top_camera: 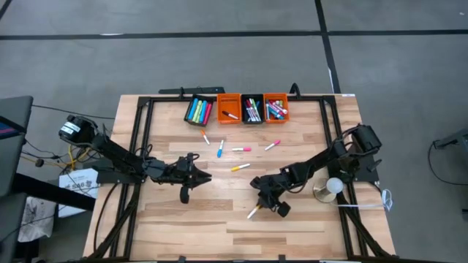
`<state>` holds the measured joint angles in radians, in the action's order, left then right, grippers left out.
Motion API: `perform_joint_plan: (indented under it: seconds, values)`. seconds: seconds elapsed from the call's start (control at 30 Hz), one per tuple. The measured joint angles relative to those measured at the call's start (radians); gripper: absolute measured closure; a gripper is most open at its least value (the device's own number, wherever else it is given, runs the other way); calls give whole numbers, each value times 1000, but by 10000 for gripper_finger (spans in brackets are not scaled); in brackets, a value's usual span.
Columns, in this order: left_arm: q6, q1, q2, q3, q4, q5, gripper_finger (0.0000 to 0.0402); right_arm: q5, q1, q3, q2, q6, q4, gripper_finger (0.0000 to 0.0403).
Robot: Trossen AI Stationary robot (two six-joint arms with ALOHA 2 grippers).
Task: Pick & Place Markers
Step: Put the small yellow highlighter pen into the left orange basket, then put the bottom small yellow bottom highlighter pen into the left orange basket
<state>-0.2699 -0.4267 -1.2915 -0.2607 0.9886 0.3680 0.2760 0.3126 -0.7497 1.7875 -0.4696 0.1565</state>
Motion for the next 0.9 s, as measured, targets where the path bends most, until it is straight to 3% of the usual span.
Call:
perform_joint_plan:
  seconds: [0.17,0.33,0.53,0.7,0.9]
  values:
    - [0,0,0,0,0,6,339,-54,0,-1,-14,1,74,377]
    - [-22,0,-3,0,1,29,339,-138,-7,-44,-60,-11,40,383]
    - [-156,27,-109,-11,16,58,336,-292,-7,-99,-128,-87,-22,376]
    - [-324,111,-228,-67,27,-64,324,-413,-7,-156,-152,-148,-139,398]
    - [-344,149,-328,-188,34,-192,311,-453,-14,-197,-152,-167,-233,399]
